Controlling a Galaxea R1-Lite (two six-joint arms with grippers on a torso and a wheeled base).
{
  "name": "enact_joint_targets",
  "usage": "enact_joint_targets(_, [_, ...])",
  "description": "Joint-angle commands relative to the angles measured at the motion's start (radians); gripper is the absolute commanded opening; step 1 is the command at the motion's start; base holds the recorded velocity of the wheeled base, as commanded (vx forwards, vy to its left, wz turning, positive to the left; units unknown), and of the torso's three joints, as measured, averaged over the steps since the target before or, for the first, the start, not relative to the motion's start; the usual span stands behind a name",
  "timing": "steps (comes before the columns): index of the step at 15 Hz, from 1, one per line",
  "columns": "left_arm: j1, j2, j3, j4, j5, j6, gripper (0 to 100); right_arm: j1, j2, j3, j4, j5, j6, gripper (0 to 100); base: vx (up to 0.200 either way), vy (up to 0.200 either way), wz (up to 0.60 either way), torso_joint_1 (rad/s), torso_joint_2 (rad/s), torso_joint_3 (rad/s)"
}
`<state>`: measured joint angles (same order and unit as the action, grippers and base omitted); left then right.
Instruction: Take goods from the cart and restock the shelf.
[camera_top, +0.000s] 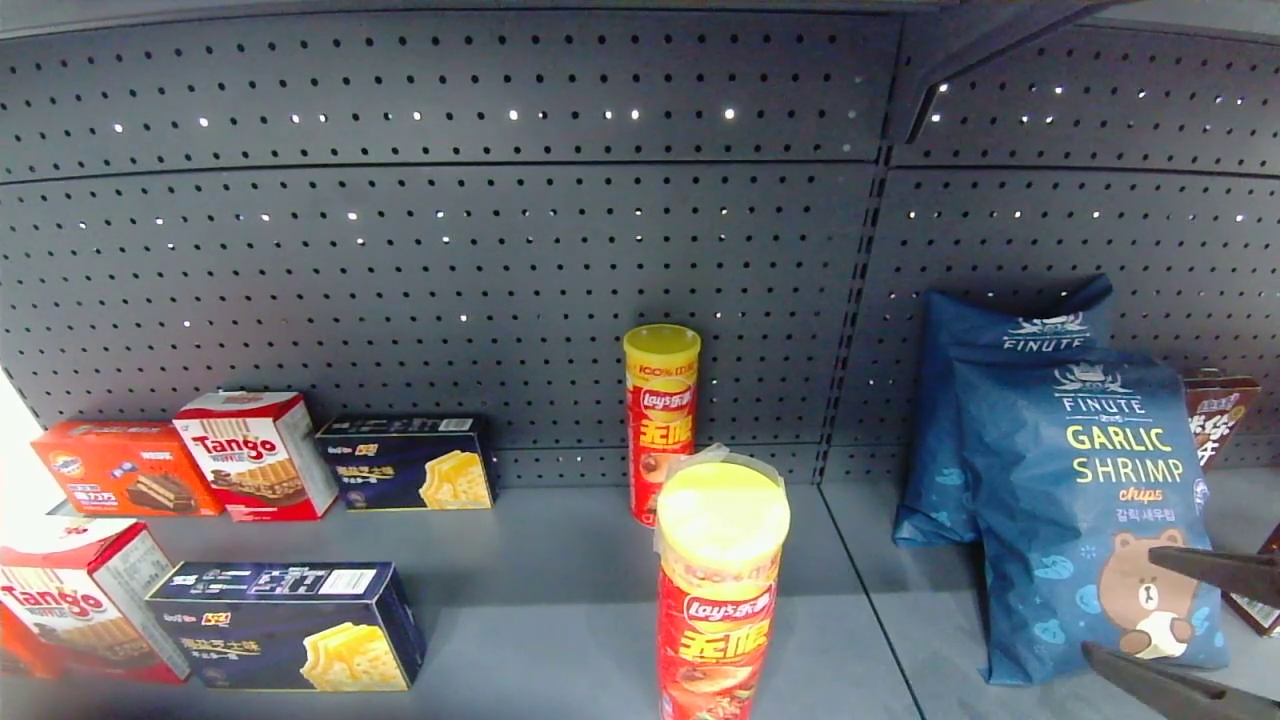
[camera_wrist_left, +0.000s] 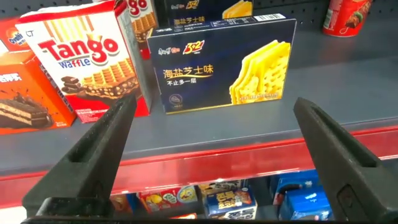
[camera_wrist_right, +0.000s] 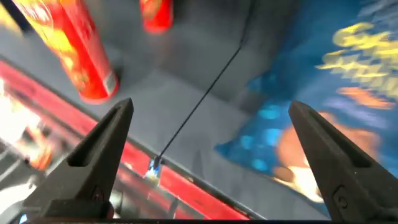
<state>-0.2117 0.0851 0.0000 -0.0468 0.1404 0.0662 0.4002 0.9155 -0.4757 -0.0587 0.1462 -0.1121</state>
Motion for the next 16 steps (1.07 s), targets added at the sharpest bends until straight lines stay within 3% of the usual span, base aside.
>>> enact_joint_targets(1, [0.0, 0.007, 0.0, -0.001, 0.001, 0.0, 100, 0.071, 0.129, -0.006, -0.009, -0.031, 0.002, 100, 0.0, 0.0, 0.0, 0.0, 0.0, 0.0])
enact_joint_targets(5, [0.0, 0.007, 0.0, 0.001, 0.001, 0.0, 100, 0.178, 0.263, -0.004, -0.104, -0.094, 0.015, 100, 0.0, 0.0, 0.0, 0.0, 0.0, 0.0])
enact_joint_targets(16, [0.0, 0.007, 0.0, 0.001, -0.001, -0.005, 100, 0.259, 0.565, -0.15, -0.171, -0.094, 0.009, 100, 0.0, 0.0, 0.0, 0.0, 0.0, 0.0])
